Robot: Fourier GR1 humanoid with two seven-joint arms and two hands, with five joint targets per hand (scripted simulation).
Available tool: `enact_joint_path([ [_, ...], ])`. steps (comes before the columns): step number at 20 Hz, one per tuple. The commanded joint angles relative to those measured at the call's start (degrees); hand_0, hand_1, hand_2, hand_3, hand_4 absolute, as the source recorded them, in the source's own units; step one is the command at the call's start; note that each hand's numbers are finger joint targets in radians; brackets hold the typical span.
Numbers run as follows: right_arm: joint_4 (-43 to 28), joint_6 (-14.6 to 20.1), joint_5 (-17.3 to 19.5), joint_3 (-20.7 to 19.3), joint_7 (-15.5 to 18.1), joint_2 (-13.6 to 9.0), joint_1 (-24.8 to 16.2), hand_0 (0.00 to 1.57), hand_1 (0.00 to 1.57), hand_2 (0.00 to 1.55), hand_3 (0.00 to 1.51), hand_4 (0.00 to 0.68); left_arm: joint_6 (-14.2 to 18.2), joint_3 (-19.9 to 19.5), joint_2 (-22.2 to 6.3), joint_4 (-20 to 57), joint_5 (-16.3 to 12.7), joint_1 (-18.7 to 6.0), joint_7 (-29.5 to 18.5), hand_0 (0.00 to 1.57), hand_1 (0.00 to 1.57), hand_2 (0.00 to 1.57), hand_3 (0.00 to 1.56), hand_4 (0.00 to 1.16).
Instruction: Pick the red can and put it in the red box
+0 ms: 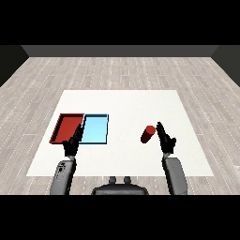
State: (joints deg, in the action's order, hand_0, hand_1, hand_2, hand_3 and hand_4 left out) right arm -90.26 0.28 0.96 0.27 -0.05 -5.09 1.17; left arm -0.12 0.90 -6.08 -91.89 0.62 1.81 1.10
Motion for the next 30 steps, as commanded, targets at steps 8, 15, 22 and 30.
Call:
enact_joint_path([
  [8, -1.08, -19.35, -18.77, -16.48, 14.79, -11.87, -5.19, 0.00, 0.00, 0.00, 0.00, 0.000, -0.92, -1.65, 3.28, -5.95, -3.54, -4.45, -15.11, 0.00, 0.00, 0.00, 0.00, 0.00],
  [15, 9.69, -27.95, -20.86, -21.29, 22.33, -16.77, -1.88, 0.00, 0.00, 0.00, 0.00, 0.000, -3.02, -0.88, 5.56, -0.07, -2.86, 1.05, -29.32, 0.00, 0.00, 0.00, 0.00, 0.00],
  [22, 13.96, -31.24, -15.34, -22.34, 30.01, -15.60, -3.92, 0.00, 0.00, 0.00, 0.00, 0.000, -4.78, -2.70, 4.00, 3.07, -4.11, -1.75, -29.47, 0.00, 0.00, 0.00, 0.00, 0.00],
  [30, 16.87, -32.01, -18.89, -22.55, 24.71, -14.74, -0.43, 0.00, 0.00, 0.00, 0.00, 0.000, -5.21, -3.05, 3.78, -0.48, -4.90, 0.66, -29.31, 0.00, 0.00, 0.00, 0.00, 0.00],
])
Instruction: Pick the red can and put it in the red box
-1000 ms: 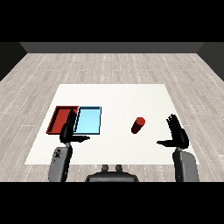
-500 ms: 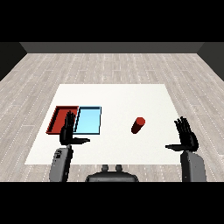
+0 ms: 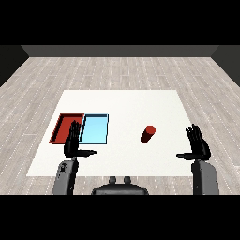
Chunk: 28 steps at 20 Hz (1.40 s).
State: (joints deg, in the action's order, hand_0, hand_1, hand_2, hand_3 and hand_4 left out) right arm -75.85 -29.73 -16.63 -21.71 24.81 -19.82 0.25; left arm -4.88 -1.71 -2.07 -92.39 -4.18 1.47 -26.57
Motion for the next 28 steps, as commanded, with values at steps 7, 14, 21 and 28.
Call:
enact_joint_path([
  [7, 0.43, 0.88, 2.94, 1.70, -1.30, 0.69, 2.56, 0.00, 0.00, 0.00, 0.00, 0.000, -1.20, -3.85, -1.54, 1.60, -3.81, -3.51, 1.53, 0.00, 0.00, 0.00, 0.00, 0.00],
  [14, 6.03, 5.09, 2.26, 4.12, -6.59, 3.61, 11.23, 0.00, 0.00, 0.00, 0.00, 0.000, -2.06, -4.41, -1.74, 2.54, -4.24, -2.97, 0.04, 0.00, 0.00, 0.00, 0.00, 0.00],
  [21, 11.23, 5.64, 0.42, 4.63, -6.65, 6.36, 13.07, 0.00, 0.00, 0.00, 0.00, 0.000, -0.09, -2.41, -0.51, 0.90, -1.37, -1.07, -0.63, 0.00, 0.00, 0.00, 0.00, 0.00],
  [28, 12.05, 3.57, 1.39, 6.63, -3.15, 6.46, 10.28, 0.00, 0.00, 0.00, 0.00, 0.000, -0.37, -3.43, -1.46, 1.77, -2.50, -3.47, 1.07, 0.00, 0.00, 0.00, 0.00, 0.00],
])
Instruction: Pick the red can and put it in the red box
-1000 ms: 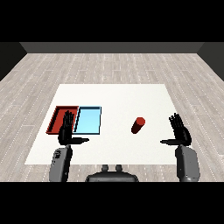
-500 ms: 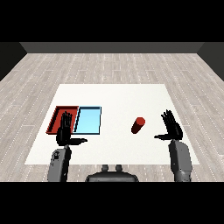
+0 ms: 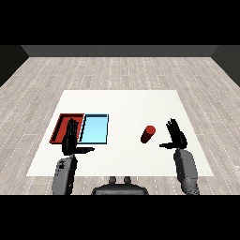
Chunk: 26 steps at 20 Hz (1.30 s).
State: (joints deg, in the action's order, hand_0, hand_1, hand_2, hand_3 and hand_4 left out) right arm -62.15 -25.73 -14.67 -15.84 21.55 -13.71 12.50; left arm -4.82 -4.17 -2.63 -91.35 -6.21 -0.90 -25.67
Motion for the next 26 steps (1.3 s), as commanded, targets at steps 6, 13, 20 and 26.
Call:
enact_joint_path([
  [6, -2.53, 2.45, -2.22, 1.81, -2.83, 2.96, -0.51, 0.00, 0.00, 0.00, 0.00, 0.000, 0.56, 2.44, 1.72, -5.32, 0.50, 3.95, 1.03, 0.00, 0.00, 0.00, 0.00, 0.00],
  [13, 7.21, 1.34, -2.07, 1.88, 0.82, 3.03, 3.30, 0.00, 0.00, 0.00, 0.00, 0.000, 0.42, 2.26, 1.38, -2.89, 1.04, 3.26, -1.03, 0.00, 0.00, 0.00, 0.00, 0.00],
  [20, 11.85, 5.18, -0.17, 4.34, 2.61, 6.37, 8.52, 0.00, 0.00, 0.00, 0.00, 0.000, -0.25, 1.53, 1.06, -2.54, -0.56, 2.04, 0.07, 0.00, 0.00, 0.00, 0.00, 0.00],
  [26, 7.19, 6.69, 1.33, 7.15, 1.86, 7.57, 4.64, 0.00, 0.00, 0.00, 0.00, 0.000, -1.06, -0.28, -0.36, -4.35, -3.04, 0.18, 3.39, 0.00, 0.00, 0.00, 0.00, 0.00],
])
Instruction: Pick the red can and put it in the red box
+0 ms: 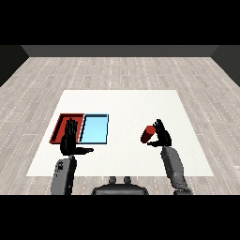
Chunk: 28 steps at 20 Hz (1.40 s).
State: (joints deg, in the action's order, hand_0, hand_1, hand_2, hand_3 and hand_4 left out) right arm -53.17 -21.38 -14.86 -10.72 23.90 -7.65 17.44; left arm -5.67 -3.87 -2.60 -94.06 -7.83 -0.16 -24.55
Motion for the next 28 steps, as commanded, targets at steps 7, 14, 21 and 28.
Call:
enact_joint_path([
  [7, -1.84, 1.93, -1.79, 0.41, -5.12, -0.64, 0.87, 0.00, 0.00, 0.00, 0.00, 0.000, 0.71, 0.68, 0.31, -0.48, 0.79, -0.33, 1.41, 0.00, 0.00, 0.00, 0.00, 0.00],
  [14, 3.16, 4.41, 1.06, 2.02, 0.59, 1.74, 1.44, 0.00, 0.00, 0.00, 0.00, 0.000, 1.00, 0.65, 1.31, 2.14, 1.42, -0.48, -2.15, 0.00, 0.00, 0.00, 0.00, 0.00],
  [21, 8.86, 5.02, 0.05, 0.68, -1.98, 0.62, 8.79, 0.00, 0.00, 0.00, 0.00, 0.000, 0.10, 1.02, 1.46, 0.74, 1.21, 2.74, -3.80, 0.00, 0.00, 0.00, 0.00, 0.00],
  [28, 0.22, 5.45, -0.33, 3.18, -4.07, 2.27, 3.36, 0.00, 0.00, 0.00, 0.00, 0.000, 0.98, 1.31, 0.84, -3.87, 0.47, 2.49, 1.49, 0.00, 0.00, 0.00, 0.00, 0.00],
])
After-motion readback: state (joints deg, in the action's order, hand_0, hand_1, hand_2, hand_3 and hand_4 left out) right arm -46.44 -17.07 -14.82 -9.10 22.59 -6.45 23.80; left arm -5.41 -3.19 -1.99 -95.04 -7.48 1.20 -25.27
